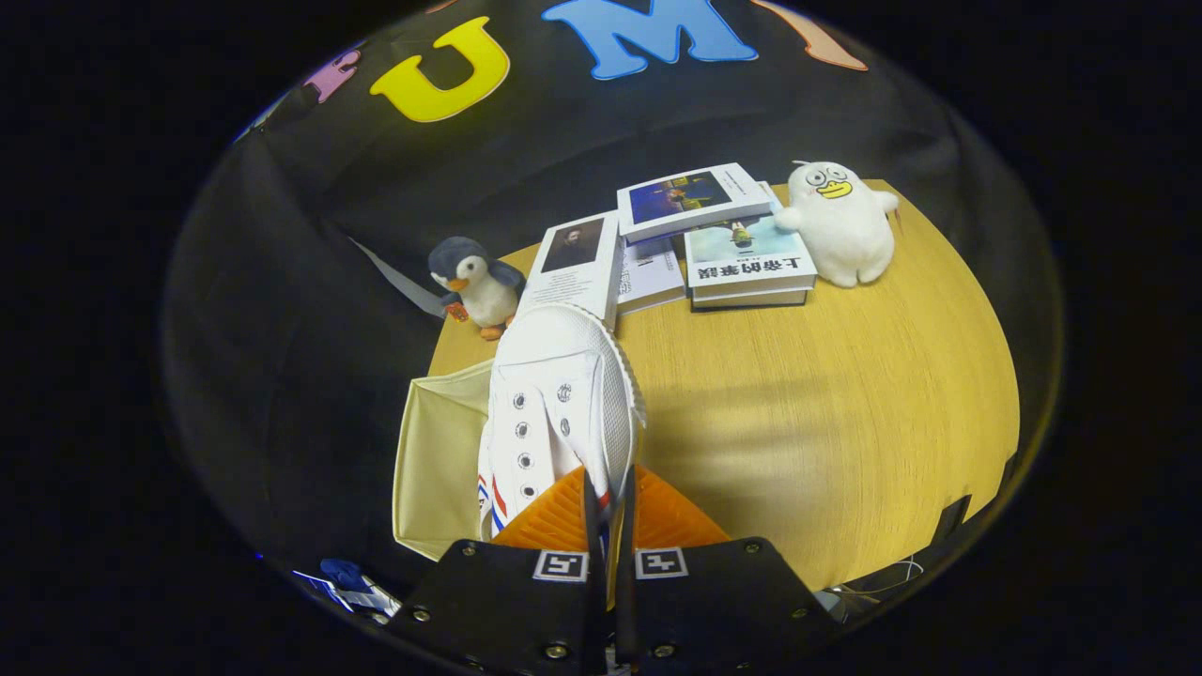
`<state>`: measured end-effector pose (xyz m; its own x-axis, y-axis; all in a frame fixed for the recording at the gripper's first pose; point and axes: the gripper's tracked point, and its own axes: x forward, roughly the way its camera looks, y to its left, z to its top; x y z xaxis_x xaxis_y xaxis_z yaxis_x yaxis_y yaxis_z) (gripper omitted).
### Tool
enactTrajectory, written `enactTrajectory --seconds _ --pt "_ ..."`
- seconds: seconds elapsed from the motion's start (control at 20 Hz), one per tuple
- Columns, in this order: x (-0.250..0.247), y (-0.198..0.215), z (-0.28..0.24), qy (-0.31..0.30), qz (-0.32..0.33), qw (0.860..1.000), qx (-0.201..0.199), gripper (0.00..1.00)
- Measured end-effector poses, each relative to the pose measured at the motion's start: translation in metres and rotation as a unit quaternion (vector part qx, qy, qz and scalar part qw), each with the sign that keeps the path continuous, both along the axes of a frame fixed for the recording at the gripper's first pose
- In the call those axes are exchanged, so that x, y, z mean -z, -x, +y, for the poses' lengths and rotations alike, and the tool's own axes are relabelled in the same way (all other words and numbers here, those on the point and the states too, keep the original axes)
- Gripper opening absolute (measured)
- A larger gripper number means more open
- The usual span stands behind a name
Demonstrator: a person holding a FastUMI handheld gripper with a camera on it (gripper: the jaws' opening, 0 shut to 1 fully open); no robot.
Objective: Open the storage box then place both shoes into the box .Put the left shoe in first, then the right shoe, with the right side of both shoes facing outward in a uniform manner.
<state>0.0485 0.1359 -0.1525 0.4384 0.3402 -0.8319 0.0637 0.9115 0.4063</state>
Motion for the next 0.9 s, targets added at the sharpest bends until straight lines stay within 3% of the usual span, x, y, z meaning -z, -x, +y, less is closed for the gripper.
enactTrajectory --seconds 0.4,0.9 --pt "0.003 -0.012 0.071 0.001 -0.009 0.999 -0.037 0.04" --pt "0.048 -0.006 0.125 0.035 0.020 0.996 -0.073 0.04"
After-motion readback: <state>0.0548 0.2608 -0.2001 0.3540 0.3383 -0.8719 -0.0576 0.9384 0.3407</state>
